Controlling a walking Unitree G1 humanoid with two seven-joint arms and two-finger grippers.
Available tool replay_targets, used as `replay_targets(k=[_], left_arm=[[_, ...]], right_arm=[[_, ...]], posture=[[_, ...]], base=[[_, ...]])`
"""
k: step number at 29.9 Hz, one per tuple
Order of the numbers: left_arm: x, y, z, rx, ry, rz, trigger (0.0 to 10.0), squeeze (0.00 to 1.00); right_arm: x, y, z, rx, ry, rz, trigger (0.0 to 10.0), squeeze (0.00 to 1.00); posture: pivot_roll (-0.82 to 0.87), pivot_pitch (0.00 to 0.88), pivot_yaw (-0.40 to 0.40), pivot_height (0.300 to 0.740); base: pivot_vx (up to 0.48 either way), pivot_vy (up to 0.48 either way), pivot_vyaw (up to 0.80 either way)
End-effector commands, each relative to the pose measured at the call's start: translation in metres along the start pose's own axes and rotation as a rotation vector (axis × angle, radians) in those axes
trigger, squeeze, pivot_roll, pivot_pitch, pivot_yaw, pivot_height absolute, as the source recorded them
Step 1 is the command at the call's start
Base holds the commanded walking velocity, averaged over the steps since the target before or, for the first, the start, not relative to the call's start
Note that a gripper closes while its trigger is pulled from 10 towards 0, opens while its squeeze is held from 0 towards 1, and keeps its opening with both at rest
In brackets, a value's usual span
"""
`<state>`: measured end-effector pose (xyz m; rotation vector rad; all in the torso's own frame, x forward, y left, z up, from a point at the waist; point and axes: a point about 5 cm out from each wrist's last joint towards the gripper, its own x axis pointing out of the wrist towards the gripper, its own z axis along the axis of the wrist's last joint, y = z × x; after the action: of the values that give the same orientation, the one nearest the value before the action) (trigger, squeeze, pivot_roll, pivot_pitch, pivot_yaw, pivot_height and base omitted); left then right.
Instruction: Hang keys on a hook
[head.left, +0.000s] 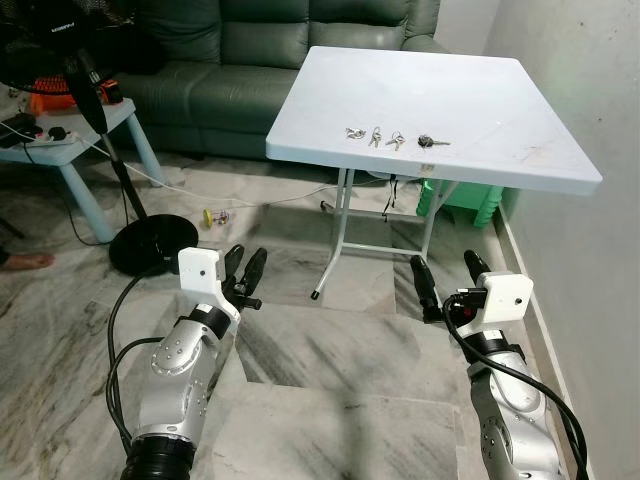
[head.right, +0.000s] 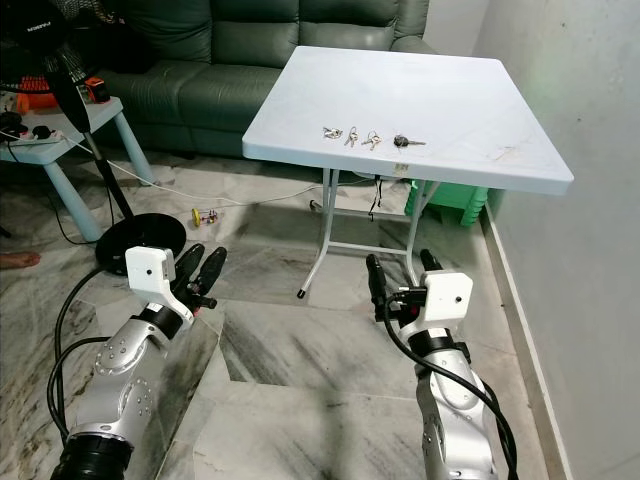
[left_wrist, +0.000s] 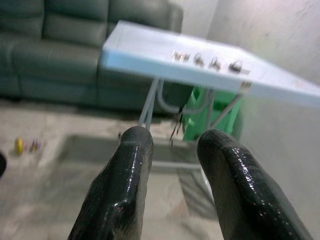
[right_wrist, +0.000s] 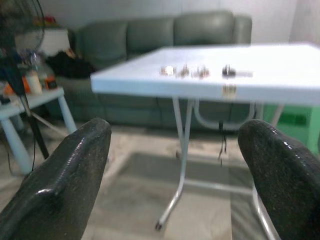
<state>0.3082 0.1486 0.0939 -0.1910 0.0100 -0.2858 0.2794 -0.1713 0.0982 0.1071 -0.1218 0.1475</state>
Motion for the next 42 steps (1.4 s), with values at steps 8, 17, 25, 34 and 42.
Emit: replay_targets(k=[8, 17, 25, 34, 42], left_arm=[[-0.009, 0.005, 0.011, -0.091, 0.041, 0.020, 10.0, 0.00], [-0.006, -0.003, 0.013, -0.086, 0.045, -0.006, 10.0, 0.00], [-0.007, -0.009, 0.013, -0.021, 0.050, -0.034, 10.0, 0.00], [-0.007, -0.010, 0.016, -0.019, 0.041, -0.025, 10.0, 0.00], [-0.004, -0.011, 0.016, -0.015, 0.040, -0.028, 10.0, 0.00]], right_arm=[[-0.010, 0.001, 0.015, 0.096, 0.020, -0.010, 10.0, 0.00], [-0.009, 0.008, 0.015, 0.082, 0.031, 0.014, 10.0, 0.00], [-0.010, 0.007, 0.016, 0.070, 0.037, 0.018, 10.0, 0.00], [-0.011, 0.005, 0.017, 0.056, 0.037, 0.022, 10.0, 0.00], [-0.011, 0.007, 0.017, 0.056, 0.035, 0.025, 10.0, 0.00]], posture=[[0.10, 0.020, -0.014, 0.740], [0.10, 0.012, -0.014, 0.740], [0.10, 0.013, -0.014, 0.740], [0.11, 0.012, -0.017, 0.740], [0.10, 0.010, -0.010, 0.740]], base=[[0.000, 0.000, 0.00], [0.000, 0.000, 0.00], [0.066, 0.000, 0.00], [0.358, 0.000, 0.00], [0.457, 0.000, 0.00]])
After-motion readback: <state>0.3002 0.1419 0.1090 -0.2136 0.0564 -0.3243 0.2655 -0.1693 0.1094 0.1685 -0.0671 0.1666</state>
